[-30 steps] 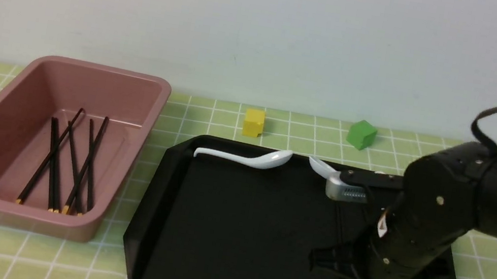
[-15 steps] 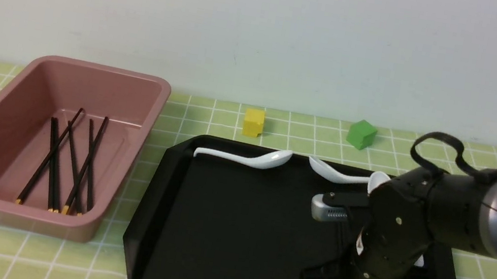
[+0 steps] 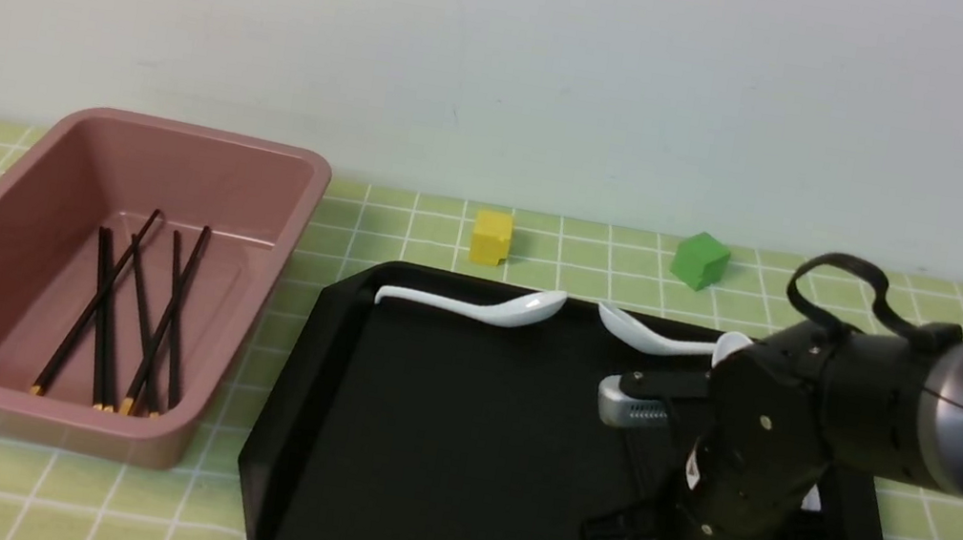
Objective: On green tablecloth take chopsticks from black tray and put them in box.
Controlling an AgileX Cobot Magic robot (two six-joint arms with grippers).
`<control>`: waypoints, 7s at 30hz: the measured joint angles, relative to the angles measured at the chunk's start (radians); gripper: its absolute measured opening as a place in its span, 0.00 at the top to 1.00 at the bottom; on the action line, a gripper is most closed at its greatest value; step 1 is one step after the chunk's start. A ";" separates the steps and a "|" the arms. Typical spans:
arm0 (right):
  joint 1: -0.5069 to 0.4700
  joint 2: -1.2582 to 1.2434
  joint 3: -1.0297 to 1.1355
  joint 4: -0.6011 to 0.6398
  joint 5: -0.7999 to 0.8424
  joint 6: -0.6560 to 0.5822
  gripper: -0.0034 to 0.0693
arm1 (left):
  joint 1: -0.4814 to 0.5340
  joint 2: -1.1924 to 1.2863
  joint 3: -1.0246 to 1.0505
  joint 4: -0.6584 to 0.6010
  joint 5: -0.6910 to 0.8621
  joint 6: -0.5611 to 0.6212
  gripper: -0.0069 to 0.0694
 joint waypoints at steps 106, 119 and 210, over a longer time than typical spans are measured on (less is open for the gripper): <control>0.298 -0.950 0.637 -0.270 -0.780 0.006 0.95 | 0.000 0.000 0.000 0.000 0.001 0.000 0.65; 0.272 -1.003 0.664 0.106 -0.778 -0.428 0.94 | 0.000 0.000 0.000 0.000 0.001 0.000 0.63; -0.439 -1.888 1.120 0.026 -0.350 -0.335 0.77 | 0.000 0.000 0.000 0.000 0.003 0.000 0.60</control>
